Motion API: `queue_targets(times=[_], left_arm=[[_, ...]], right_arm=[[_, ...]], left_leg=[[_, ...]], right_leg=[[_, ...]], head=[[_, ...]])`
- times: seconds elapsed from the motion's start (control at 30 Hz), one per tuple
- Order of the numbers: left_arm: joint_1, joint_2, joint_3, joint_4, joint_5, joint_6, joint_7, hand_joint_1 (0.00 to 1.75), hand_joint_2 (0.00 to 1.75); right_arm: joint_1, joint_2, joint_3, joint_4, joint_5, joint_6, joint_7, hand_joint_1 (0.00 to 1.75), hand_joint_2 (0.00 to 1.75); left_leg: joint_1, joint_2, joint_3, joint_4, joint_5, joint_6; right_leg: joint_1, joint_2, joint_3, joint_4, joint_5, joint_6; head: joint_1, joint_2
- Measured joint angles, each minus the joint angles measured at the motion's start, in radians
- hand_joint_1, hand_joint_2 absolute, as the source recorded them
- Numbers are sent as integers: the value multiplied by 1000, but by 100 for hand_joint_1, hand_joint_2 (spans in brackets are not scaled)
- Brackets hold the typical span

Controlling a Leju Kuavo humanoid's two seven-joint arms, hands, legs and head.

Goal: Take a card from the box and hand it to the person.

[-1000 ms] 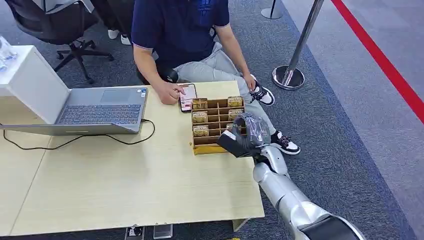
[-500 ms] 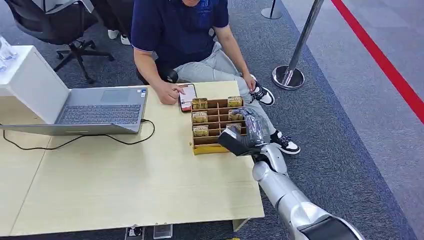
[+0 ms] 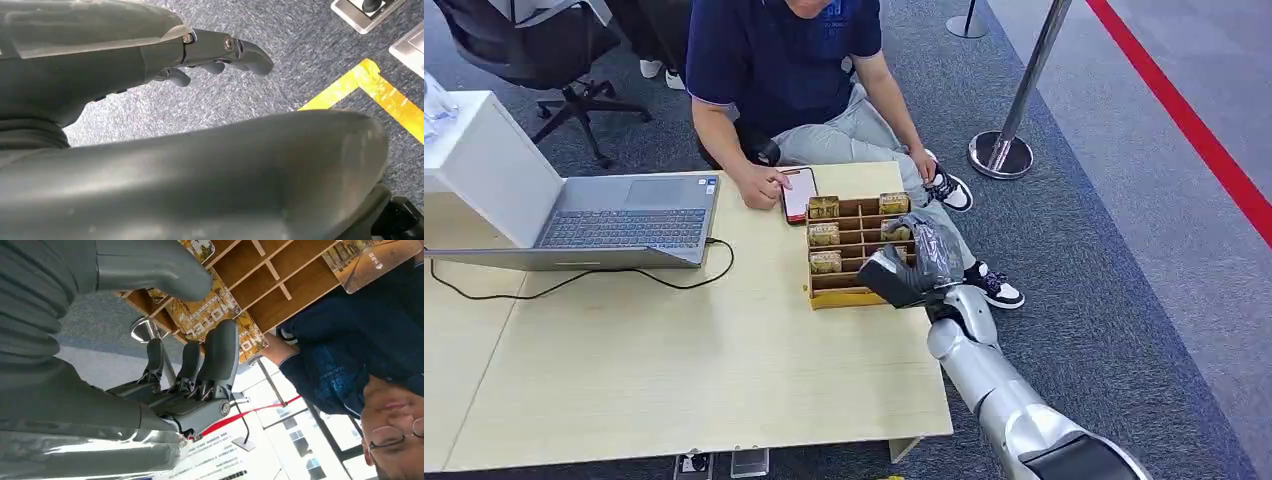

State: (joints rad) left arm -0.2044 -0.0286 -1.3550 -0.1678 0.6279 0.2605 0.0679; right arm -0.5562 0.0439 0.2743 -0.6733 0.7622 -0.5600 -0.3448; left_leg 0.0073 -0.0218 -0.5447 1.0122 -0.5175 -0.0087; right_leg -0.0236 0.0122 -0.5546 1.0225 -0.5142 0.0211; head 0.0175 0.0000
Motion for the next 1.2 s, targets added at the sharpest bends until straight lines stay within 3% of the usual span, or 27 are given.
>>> queue_targets(times=[0.27, 0.77, 0.93, 1.2], left_arm=[[0, 0, -3, 0, 0, 0, 0, 0, 0], [0, 0, -4, 0, 3, 0, 0, 0, 0], [0, 0, -5, 0, 14, 0, 0, 0, 0], [1, 0, -9, 0, 18, 0, 0, 0, 0]], right_arm=[[4, 7, 3, 9, 28, -3, 18, 84, 175], [6, 10, 11, 50, 55, -11, 36, 91, 175], [6, 11, 11, 67, 88, -31, 52, 84, 175], [3, 10, 13, 89, 150, -73, 92, 87, 175]], left_leg=[[0, 0, 0, 0, 0, 0], [0, 0, 0, 0, 0, 0], [0, 0, 0, 0, 0, 0], [0, 0, 0, 0, 0, 0]], right_leg=[[0, 0, 0, 0, 0, 0], [0, 0, 0, 0, 0, 0], [0, 0, 0, 0, 0, 0], [0, 0, 0, 0, 0, 0]], head=[[0, 0], [-1, 0], [0, 0], [0, 0]])
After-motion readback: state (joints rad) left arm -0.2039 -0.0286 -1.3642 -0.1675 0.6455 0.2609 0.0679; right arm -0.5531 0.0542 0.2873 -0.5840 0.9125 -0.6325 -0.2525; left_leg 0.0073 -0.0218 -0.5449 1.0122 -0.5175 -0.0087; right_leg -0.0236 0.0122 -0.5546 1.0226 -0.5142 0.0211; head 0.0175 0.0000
